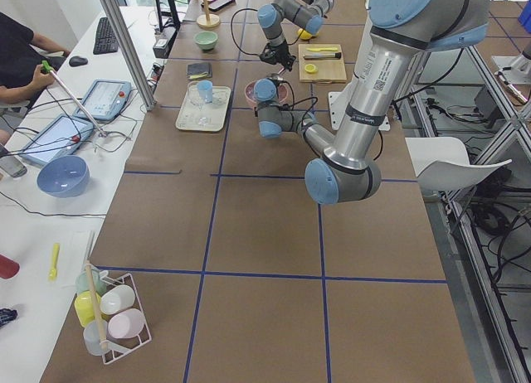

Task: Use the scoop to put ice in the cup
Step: 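Dig the scoop into the ice with the right gripper while left steadies bowl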

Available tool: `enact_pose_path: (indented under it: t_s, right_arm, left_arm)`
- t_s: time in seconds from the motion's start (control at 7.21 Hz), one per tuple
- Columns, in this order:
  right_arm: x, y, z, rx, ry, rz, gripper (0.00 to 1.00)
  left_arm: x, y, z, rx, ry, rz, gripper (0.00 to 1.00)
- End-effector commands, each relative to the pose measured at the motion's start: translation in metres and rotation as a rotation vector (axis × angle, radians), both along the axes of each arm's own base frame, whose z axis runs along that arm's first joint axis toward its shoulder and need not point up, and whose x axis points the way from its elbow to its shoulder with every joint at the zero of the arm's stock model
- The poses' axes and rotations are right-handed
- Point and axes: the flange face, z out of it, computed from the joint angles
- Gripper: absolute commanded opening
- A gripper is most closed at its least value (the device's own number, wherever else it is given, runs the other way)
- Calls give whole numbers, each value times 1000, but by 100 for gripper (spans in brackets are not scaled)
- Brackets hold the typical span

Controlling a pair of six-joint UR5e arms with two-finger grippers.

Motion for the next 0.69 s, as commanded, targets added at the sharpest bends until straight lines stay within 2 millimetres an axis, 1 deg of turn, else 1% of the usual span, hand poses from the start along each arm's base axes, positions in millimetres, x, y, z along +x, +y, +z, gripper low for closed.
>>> enact_pose_path:
  t_s: [0.0,0.14,0.28,0.42,0.55]
  right_arm:
    - [19,5,-3,12,-30,9,0]
    - [31,12,-3,21,-47,10,0]
    - [41,19,-8,22,-61,27,0]
    - [41,20,-10,0,-52,62,0]
    - [48,21,-18,-23,-55,119,0]
  left_arm:
    - [-1,-1,-1,1,3,2,100]
    - [-1,-1,-1,1,3,2,100]
    - [-2,-1,0,-1,2,1,100]
    - [-2,-1,0,0,2,0,100]
    - [-6,-5,0,-2,2,-6,100]
